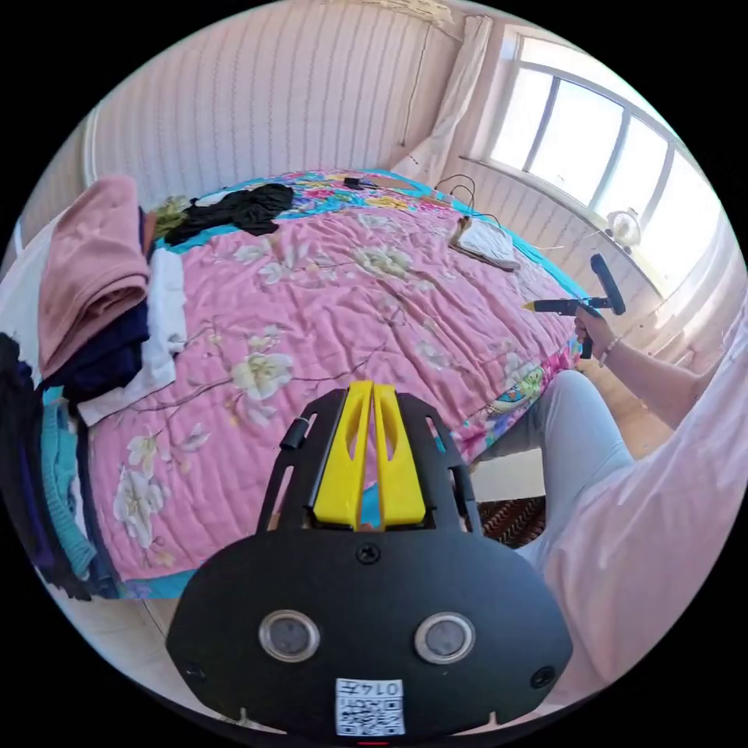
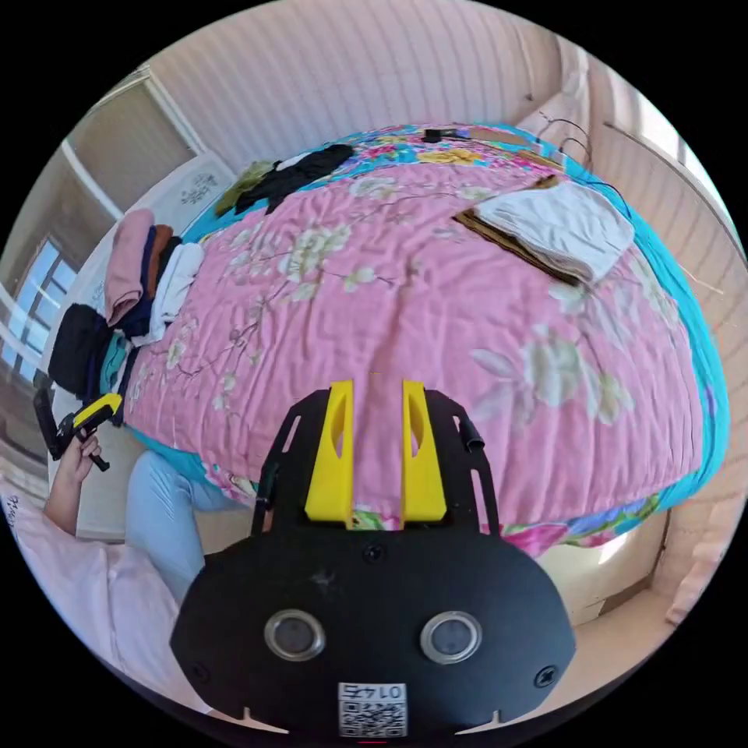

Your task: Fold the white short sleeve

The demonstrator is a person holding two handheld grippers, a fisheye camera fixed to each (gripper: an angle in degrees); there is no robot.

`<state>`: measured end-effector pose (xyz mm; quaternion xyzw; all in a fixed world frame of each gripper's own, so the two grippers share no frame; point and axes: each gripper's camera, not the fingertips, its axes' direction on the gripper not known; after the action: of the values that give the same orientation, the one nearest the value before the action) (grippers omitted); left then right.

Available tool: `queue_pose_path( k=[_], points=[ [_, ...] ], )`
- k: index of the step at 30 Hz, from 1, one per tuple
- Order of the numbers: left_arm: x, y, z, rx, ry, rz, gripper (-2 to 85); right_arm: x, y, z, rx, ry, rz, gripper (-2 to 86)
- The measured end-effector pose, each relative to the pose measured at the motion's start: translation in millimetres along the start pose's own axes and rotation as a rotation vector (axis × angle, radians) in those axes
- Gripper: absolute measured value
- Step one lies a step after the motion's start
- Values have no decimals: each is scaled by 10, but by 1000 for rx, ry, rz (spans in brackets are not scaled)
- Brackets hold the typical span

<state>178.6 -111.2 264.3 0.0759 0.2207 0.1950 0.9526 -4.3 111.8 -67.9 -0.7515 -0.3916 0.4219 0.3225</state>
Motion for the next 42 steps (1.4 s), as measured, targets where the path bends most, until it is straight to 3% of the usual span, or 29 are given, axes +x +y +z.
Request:
queue_pose_path(
  k=[8,16,18,21,25,33,37,42],
  points=[
    [794,-1484,1088,1,89,257,-10,1319,-469,-308,227,98,39,116],
    [1492,-2733,2506,35,113,440,-7,2156,-1235,39,109,309,53,132],
    [1619,-2956,2821,32,110,467,-2,2428,-1185,68,97,279,90,111],
    [1808,-3262,3349,35,86,484,27,2905,-825,-84,287,118,175,34],
    [1994,-3559,3937,16,94,485,49,3643,-448,-185,433,-231,344,14],
    [2452,-4026,5061,-123,94,474,47,3955,-194,-310,477,-221,293,8],
    [2449,-4099,5090,-176,143,402,1,4070,-75,-348,482,-215,260,7],
    [2223,-3912,4231,-100,243,352,-9,4292,30,-322,417,-307,314,7]
  ],
)
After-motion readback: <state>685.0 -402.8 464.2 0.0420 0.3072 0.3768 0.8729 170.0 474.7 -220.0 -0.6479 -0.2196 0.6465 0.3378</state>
